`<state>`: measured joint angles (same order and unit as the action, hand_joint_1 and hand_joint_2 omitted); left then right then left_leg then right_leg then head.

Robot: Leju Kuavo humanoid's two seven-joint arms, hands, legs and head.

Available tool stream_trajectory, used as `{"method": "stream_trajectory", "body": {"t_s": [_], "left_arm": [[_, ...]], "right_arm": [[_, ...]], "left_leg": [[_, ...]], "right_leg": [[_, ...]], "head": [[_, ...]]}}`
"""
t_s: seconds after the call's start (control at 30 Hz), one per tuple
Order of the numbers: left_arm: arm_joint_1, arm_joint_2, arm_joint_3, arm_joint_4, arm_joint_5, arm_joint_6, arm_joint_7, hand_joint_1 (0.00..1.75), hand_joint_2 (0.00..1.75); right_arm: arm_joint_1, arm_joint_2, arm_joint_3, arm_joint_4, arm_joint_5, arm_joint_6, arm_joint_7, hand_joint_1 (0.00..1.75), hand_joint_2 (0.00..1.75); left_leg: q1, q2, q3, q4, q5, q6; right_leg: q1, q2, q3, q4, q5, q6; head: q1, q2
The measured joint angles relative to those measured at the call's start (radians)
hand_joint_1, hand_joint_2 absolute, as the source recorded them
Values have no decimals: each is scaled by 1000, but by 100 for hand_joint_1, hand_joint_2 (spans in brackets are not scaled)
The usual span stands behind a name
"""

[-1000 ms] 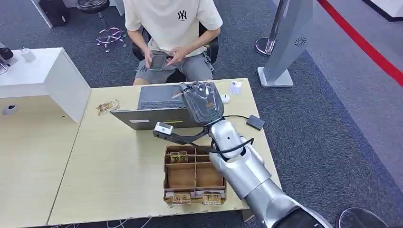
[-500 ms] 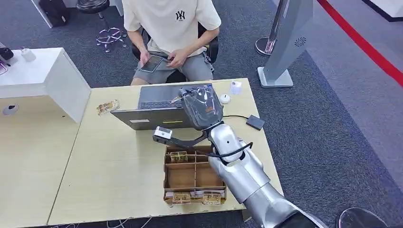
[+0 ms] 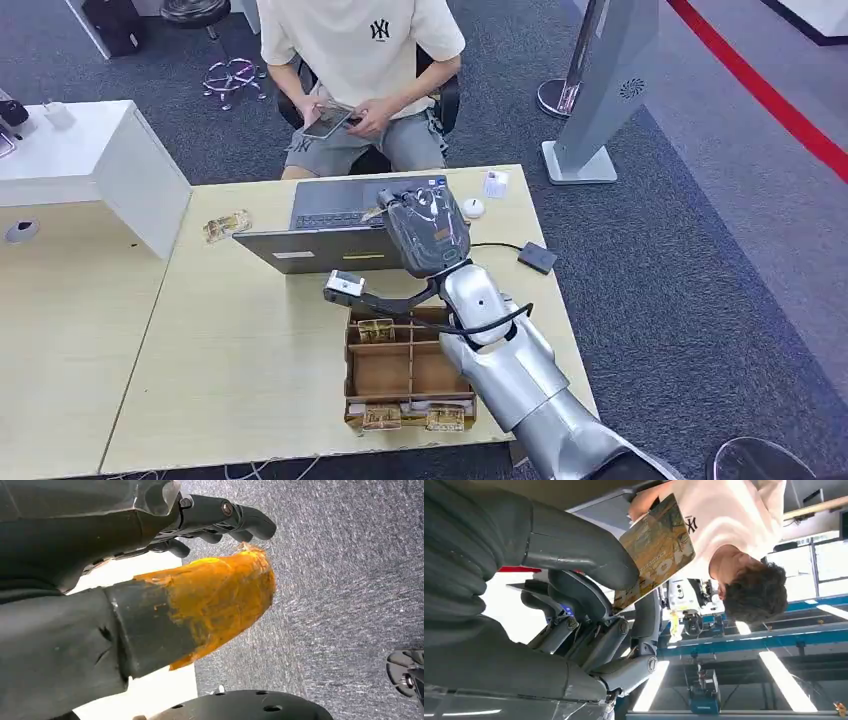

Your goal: Pass the card to the sensor for recognition and then transmit it.

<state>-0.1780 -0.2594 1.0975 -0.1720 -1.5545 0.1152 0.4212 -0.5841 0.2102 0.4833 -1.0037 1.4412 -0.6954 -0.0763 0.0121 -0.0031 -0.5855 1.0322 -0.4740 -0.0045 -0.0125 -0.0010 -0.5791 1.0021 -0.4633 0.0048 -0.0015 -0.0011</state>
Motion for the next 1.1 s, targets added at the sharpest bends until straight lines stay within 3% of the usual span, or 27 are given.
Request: {"method": "stream_trajectory", "body": {"t_s": [1.1], "left_arm": [[1, 1, 0, 0, 0, 1, 0, 0, 0]], "right_arm": [[4, 0, -3, 0, 19, 0, 0, 175, 175]], "left_leg": [[0, 0, 0, 0, 0, 0]], "right_leg": [[0, 0, 0, 0, 0, 0]], "head": [[0, 0]]}}
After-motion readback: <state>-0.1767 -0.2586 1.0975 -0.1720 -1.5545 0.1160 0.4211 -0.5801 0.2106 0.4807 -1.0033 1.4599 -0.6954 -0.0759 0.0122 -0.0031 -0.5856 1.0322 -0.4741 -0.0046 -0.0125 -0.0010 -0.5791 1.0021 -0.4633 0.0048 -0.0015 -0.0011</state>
